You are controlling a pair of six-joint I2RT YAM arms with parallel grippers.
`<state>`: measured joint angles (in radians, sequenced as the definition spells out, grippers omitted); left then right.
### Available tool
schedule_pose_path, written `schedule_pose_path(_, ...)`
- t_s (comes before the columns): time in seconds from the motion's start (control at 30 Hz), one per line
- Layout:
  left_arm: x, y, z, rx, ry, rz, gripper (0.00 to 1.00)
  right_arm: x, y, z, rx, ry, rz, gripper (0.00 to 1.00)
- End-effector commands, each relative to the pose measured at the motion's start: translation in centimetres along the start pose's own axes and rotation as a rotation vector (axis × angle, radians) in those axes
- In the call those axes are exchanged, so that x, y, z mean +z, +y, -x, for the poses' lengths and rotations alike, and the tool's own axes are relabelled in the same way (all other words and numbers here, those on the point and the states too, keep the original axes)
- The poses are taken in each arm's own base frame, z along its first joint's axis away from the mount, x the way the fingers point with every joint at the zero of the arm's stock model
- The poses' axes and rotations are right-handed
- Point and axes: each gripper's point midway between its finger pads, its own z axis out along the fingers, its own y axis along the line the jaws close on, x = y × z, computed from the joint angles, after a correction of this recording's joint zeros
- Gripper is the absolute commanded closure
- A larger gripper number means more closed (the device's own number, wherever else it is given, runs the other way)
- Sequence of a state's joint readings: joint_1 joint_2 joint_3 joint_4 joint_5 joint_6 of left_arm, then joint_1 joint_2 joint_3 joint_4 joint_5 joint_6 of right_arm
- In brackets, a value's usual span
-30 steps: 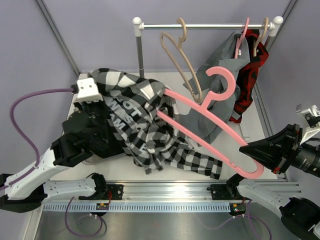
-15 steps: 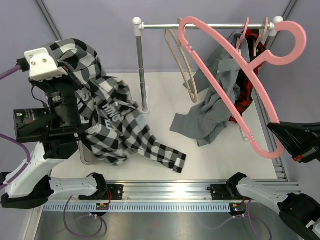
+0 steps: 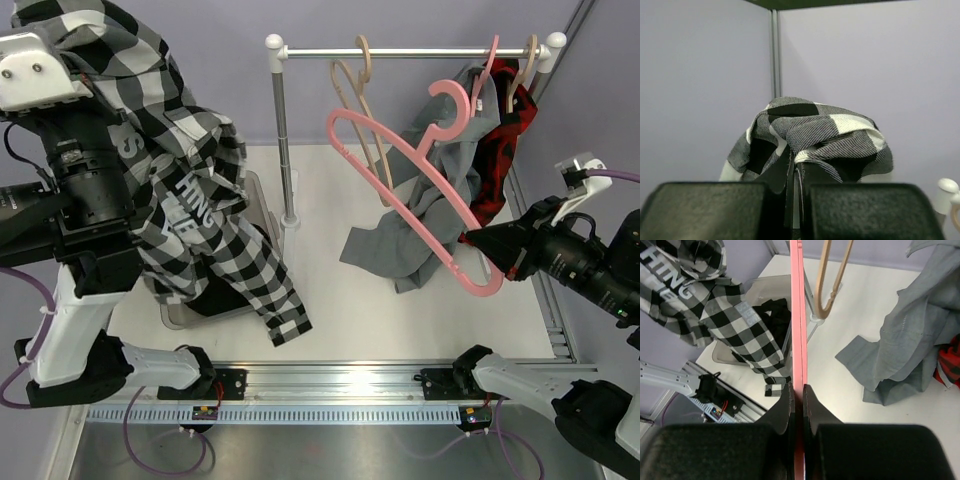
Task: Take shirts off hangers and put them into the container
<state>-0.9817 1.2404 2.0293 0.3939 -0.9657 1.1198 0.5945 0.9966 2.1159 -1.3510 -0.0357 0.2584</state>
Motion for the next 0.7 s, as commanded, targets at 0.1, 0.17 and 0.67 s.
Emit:
schedule_pose_path(0.1, 1.2, -1.2, 0.8, 0.089, -0.167, -0.024, 1.00, 1.3, 1.3, 1.2, 0.005, -0.043, 0.065, 1.00)
schedule_pose_path(0.17, 2.0, -2.1, -0.8, 0.102, -0.160, -0.043, 1.00, 2.2, 1.3, 1.2, 0.009, -0.034, 0.063, 1.00)
schedule_pose_path(0.67, 8.0, 0.6, 3.1, 0.071, -0.338, 0.039, 1.00, 5.9, 1.8, 0.8, -0.016, 0.030, 0.094, 1.00)
